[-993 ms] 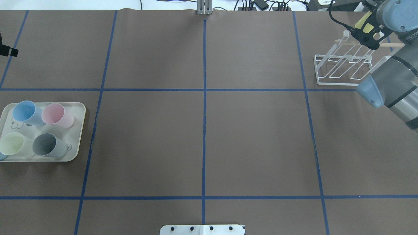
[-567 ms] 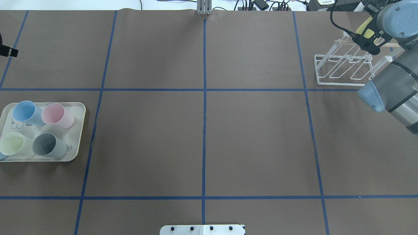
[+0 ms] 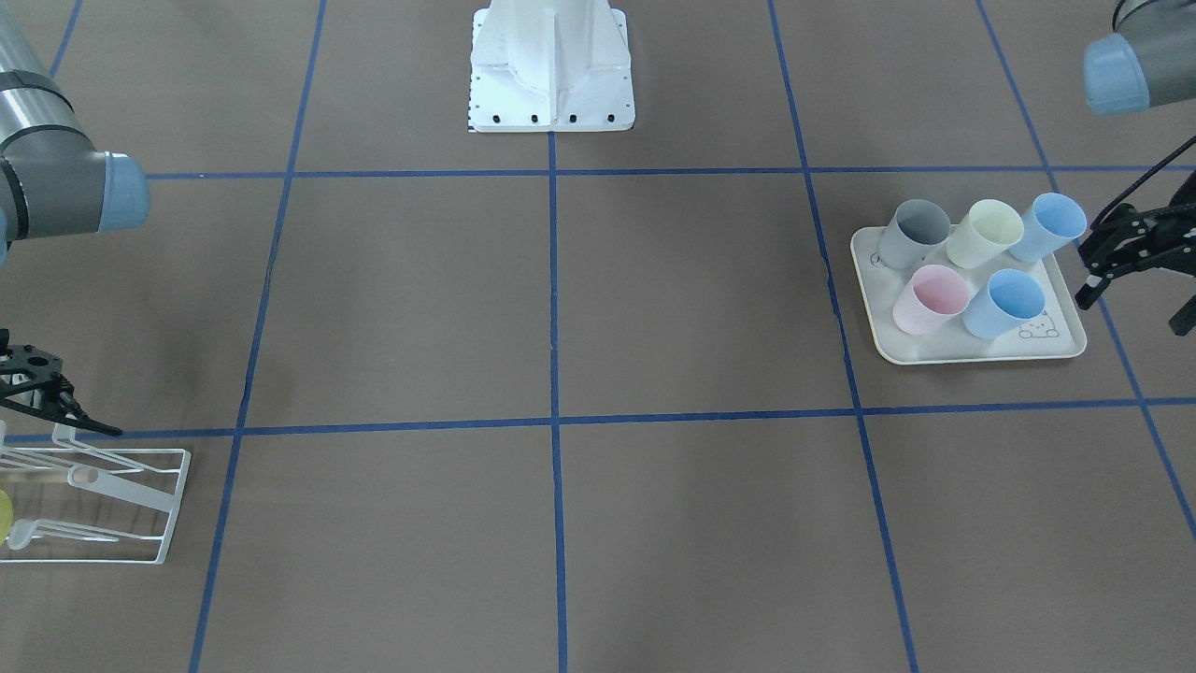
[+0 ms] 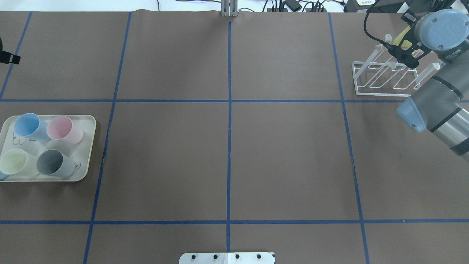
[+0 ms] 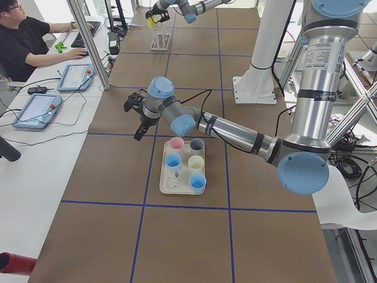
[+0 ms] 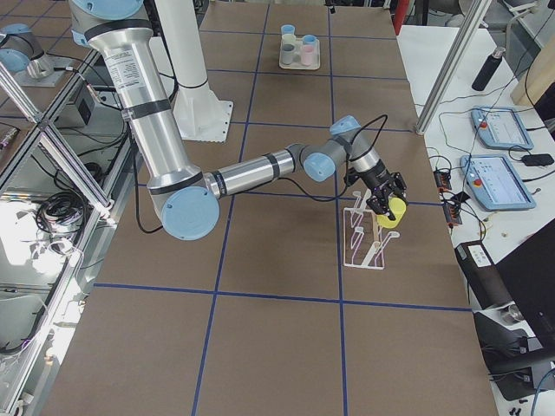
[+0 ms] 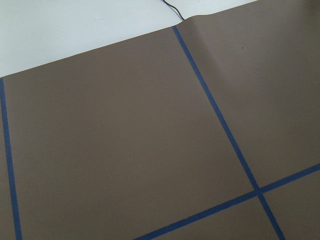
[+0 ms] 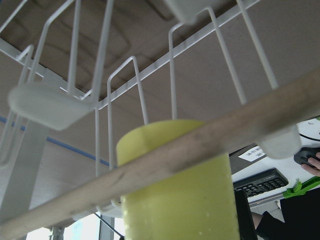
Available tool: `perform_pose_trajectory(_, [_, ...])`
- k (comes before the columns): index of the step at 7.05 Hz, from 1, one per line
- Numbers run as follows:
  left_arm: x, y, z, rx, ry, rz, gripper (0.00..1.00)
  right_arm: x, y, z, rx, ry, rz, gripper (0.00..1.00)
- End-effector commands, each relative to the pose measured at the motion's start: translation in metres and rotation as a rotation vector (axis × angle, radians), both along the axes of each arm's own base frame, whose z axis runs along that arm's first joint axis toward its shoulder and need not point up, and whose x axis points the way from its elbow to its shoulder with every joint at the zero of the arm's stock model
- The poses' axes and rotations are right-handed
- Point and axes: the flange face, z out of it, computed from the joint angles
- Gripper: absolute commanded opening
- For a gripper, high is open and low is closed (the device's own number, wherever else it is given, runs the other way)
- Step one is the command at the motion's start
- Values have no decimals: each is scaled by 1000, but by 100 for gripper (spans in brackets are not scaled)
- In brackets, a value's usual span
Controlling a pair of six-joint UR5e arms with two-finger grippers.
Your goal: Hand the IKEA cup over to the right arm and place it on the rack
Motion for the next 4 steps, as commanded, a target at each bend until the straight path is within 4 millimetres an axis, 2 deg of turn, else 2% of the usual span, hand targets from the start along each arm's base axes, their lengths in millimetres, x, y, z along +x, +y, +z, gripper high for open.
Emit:
perform_pose_trajectory(1, [0,0,0,0,0,0,100,-12,3,4,5,28,-12,76])
perform_pose_trajectory(4, [0,0,0,-2,1,-2,100,-13,3,3,9,34,-18,86])
